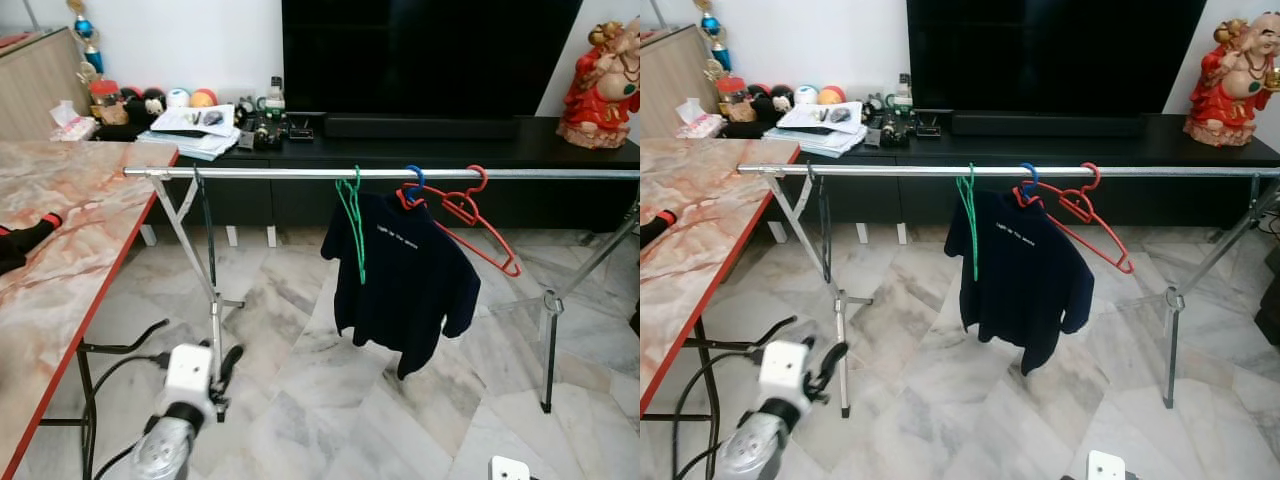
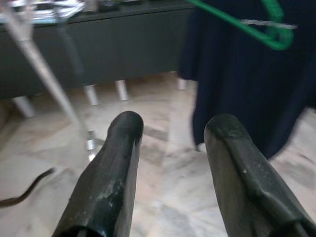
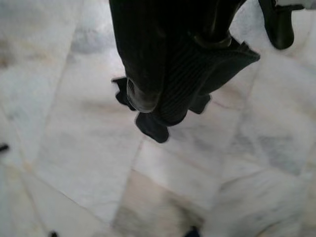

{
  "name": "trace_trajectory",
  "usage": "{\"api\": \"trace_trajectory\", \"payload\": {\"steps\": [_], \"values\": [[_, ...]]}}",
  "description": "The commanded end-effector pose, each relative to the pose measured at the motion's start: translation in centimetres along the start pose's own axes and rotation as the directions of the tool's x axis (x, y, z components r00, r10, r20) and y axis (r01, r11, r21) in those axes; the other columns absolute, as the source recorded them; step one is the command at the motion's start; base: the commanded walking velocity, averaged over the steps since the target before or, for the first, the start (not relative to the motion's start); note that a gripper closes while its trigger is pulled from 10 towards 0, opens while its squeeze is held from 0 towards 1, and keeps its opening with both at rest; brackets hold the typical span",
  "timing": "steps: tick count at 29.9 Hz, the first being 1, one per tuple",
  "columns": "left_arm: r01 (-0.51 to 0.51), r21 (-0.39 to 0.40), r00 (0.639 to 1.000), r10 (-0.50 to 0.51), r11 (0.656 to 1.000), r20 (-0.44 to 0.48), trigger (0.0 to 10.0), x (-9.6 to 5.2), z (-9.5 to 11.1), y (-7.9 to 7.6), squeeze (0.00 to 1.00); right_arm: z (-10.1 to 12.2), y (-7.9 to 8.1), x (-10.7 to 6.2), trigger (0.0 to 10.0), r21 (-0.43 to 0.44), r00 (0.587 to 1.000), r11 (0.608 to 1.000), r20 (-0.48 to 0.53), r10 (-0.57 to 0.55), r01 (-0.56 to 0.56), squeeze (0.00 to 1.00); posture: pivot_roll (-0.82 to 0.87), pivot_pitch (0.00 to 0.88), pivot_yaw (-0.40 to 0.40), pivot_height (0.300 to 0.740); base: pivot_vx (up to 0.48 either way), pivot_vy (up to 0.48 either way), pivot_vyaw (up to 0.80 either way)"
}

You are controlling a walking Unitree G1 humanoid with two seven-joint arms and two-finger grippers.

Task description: Hang hanger

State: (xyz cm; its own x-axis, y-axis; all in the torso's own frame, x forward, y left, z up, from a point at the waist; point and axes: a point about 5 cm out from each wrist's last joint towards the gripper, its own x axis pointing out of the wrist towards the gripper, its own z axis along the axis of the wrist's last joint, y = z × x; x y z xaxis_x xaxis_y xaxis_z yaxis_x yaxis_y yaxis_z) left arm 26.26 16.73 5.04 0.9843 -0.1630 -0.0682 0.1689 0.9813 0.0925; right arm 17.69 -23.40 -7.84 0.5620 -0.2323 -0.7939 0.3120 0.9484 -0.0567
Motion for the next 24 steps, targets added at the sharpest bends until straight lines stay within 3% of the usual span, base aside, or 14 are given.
{"api": "trace_trajectory", "payload": {"steps": [1,5,13,24], "values": [[0.032,0.006,0.999,-0.032,0.999,-0.014,10.0,-0.2,0.1,-0.7,0.00,0.2,-1.5,-0.1,10.0,0.045,0.998,0.997,0.016,-0.058,0.057,0.00,0.14,0.000,-0.027,0.740,0.000,0.000,0.00],[0.065,0.000,0.998,-0.065,0.998,-0.023,10.0,-0.4,0.4,-1.7,0.00,-0.2,-2.1,-0.2,10.0,0.124,0.993,0.985,0.010,-0.119,0.117,0.00,0.14,0.000,-0.027,0.740,0.000,0.000,-0.40],[0.060,0.017,0.998,-0.060,0.998,-0.031,10.0,-0.2,1.1,-1.5,0.00,0.7,-1.8,-0.1,10.0,0.107,0.992,0.988,0.048,-0.116,0.110,0.00,0.14,0.000,-0.027,0.740,0.031,0.000,-0.77],[0.058,0.028,0.997,-0.057,0.998,-0.042,10.0,-0.1,1.7,-1.2,0.00,1.6,-0.8,0.1,10.0,0.100,0.991,0.990,0.084,-0.104,0.095,0.00,0.15,0.000,-0.025,0.740,0.254,0.000,0.00]]}}
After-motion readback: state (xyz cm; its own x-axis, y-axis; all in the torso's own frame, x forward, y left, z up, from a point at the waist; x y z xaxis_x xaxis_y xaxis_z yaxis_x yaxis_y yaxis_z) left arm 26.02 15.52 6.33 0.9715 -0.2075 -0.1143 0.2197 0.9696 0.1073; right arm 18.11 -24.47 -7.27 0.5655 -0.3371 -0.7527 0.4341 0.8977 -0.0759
